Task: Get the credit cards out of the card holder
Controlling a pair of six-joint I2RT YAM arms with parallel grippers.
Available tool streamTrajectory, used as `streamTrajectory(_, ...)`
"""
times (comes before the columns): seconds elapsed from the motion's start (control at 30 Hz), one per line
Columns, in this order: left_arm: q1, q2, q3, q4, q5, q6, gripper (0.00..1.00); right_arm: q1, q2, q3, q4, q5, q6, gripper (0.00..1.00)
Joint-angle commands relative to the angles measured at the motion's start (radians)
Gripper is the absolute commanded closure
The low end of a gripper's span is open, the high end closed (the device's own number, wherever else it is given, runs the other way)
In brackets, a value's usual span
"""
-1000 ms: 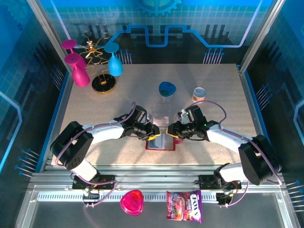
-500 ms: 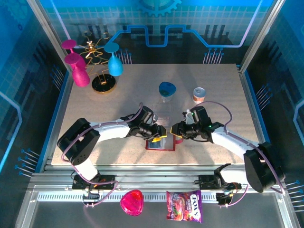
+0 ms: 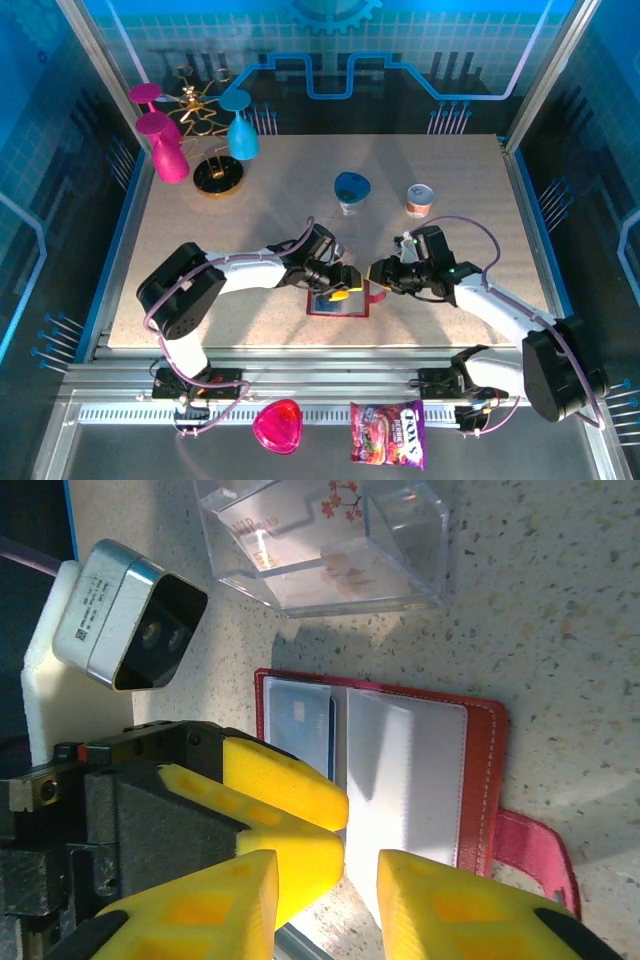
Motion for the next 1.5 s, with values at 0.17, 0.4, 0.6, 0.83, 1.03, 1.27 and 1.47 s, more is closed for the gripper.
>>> streamTrajectory(0.17,-0.009,0.045,0.044,0.004,0.031,-0.012,0.49,-0.033,-0.043,-0.025,-0.042,0.005,-0.017,0.68)
streamTrajectory(0.4,-0.006,0.006,0.038,-0.026,-0.003,0.006,0.49,-0.033,-0.022,-0.03,-0.018,-0.015,-0.004,0.68)
streamTrajectory(0.6,0.012,-0.046,0.006,-0.04,-0.03,0.011,0.51,-0.021,0.029,-0.022,0.022,-0.039,0.009,0.69)
streamTrajectory(0.83,0.052,-0.115,-0.058,-0.04,-0.052,0.011,0.57,0.027,0.113,0.008,0.062,-0.051,0.019,0.7)
streamTrajectory(1.03,0.088,-0.176,-0.12,-0.038,-0.071,0.007,0.59,0.093,0.201,0.044,0.101,-0.057,0.031,0.71)
streamTrajectory(1.27,0.121,-0.228,-0.189,-0.02,-0.08,-0.004,0.59,0.16,0.312,0.096,0.136,-0.068,0.038,0.71)
streamTrajectory(1.47,0.133,-0.255,-0.218,-0.02,-0.088,-0.009,0.59,0.181,0.386,0.115,0.158,-0.085,0.034,0.71)
